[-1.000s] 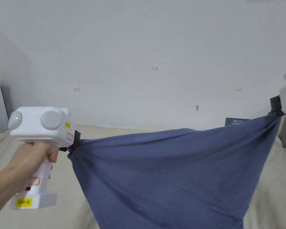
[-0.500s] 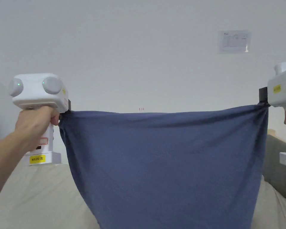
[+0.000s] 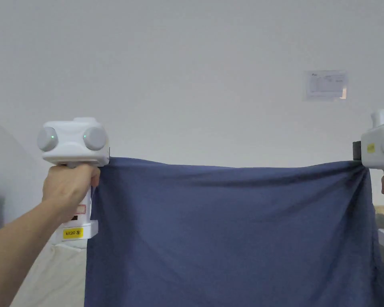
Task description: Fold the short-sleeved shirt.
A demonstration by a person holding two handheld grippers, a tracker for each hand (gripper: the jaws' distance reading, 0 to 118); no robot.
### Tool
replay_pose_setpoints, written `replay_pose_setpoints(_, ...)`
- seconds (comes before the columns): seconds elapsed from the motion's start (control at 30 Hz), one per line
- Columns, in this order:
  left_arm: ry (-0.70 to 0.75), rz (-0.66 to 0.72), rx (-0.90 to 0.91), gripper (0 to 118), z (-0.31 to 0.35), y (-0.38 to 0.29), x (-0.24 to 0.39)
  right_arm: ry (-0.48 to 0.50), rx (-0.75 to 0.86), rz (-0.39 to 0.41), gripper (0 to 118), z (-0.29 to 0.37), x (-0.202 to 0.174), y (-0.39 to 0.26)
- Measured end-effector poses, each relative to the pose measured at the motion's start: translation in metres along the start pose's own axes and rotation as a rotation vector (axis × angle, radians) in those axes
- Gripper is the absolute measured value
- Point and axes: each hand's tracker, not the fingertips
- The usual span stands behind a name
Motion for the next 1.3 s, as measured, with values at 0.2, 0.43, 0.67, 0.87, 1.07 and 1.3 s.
replay_pose_setpoints(0.2,0.028,-0.018,0.045,0,-0.035,0.011,0.013,-0.01,0.013,0.028,3,-0.041,-0.014,0.015)
replay_pose_setpoints(0.43,0.063,-0.016,0.068,0,-0.082,0.021,0.03,-0.011,0.03,0.044,3,-0.09,-0.031,0.026)
replay_pose_setpoints(0.67,0.071,-0.025,0.083,0,-0.126,0.026,0.05,-0.032,0.016,0.063,3,-0.145,-0.045,0.015)
replay_pose_setpoints(0.87,0.129,-0.099,0.091,0,-0.163,0.004,0.07,-0.02,-0.007,0.106,3,-0.18,-0.053,0.0)
replay_pose_setpoints(1.07,0.119,-0.097,0.034,0,-0.199,-0.043,0.085,-0.012,-0.063,0.133,3,-0.21,-0.054,-0.045)
replay_pose_setpoints(1.3,0.101,-0.136,-0.21,0,-0.224,-0.165,0.076,0.055,-0.262,0.145,3,-0.212,-0.055,-0.166)
